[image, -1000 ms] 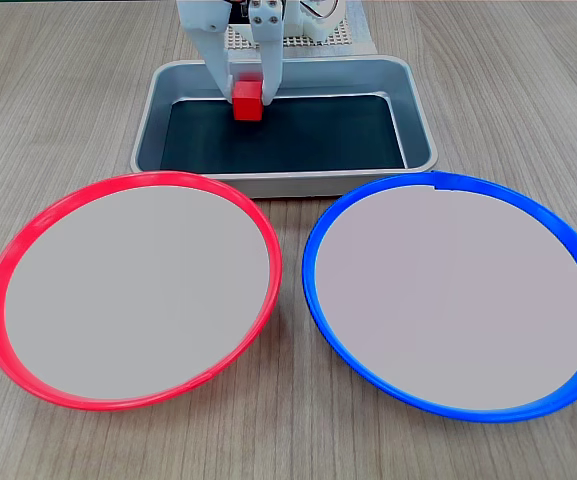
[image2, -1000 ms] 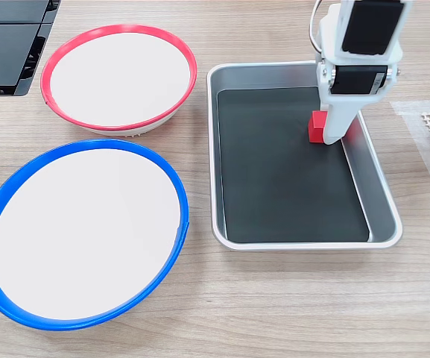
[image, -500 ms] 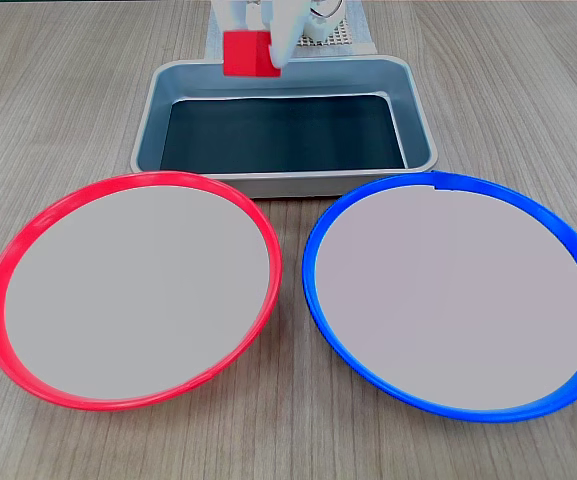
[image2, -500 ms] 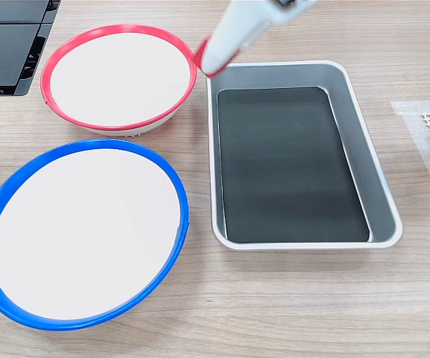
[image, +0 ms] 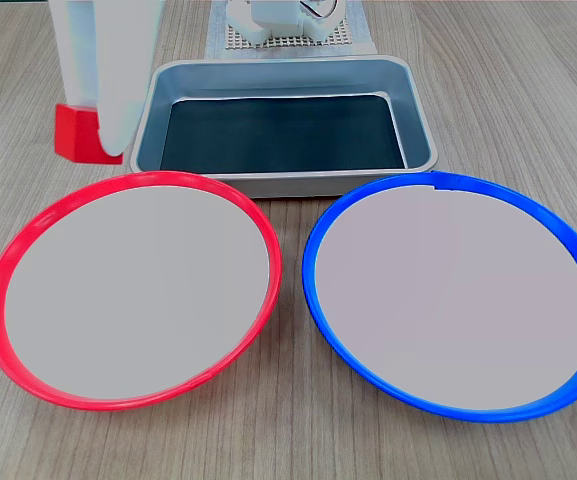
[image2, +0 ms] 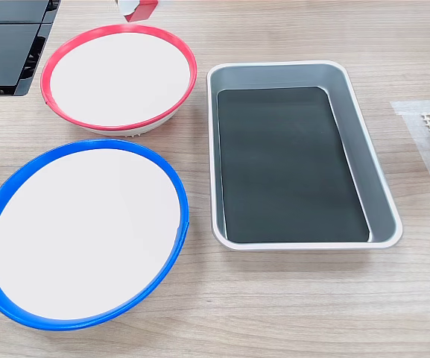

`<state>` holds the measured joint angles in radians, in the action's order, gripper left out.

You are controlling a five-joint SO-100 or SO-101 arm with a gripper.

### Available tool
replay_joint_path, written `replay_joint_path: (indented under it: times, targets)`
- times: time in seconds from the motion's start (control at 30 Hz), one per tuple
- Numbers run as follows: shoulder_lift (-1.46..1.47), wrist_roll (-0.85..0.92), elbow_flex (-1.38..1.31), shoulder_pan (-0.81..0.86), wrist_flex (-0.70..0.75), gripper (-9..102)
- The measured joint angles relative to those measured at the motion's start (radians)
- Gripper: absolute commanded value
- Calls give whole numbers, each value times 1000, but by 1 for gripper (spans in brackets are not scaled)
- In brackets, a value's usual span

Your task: Move a red block from tray to red dish

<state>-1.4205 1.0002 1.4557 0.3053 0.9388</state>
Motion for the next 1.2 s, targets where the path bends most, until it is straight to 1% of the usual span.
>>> replay_joint_path:
  times: [0.07,0.1,0.13,0.27,0.37,0.4,0.5,0.57,0.6,0.67,0.73,0.83,0.9,0.93,0.97,1.0,1.1,1.2]
  targets:
    - [61,21,23,15,-60,10]
    - [109,32,28,34,-118,10]
    - [114,31,28,34,-124,11]
    - [195,43,31,25,-238,13]
    - [204,43,52,29,-319,22]
    - [204,43,61,20,-345,27]
    - [206,44,75,-2,-388,36]
    - [206,18,77,-6,-407,38]
    - [192,0,89,-20,-423,36]
    - [115,-121,118,-52,-466,20]
    - [-2,-270,152,-77,-531,1]
    - [-175,-486,252,-97,-649,0]
    - [-295,-644,334,-118,-692,0]
    - [-379,-761,394,-133,-703,0]
    - [-451,-877,445,-135,-698,0]
    - [-495,-950,477,-130,-683,0]
    - [-723,-1230,690,-161,-563,0]
    - [-917,-1330,894,-166,-468,0]
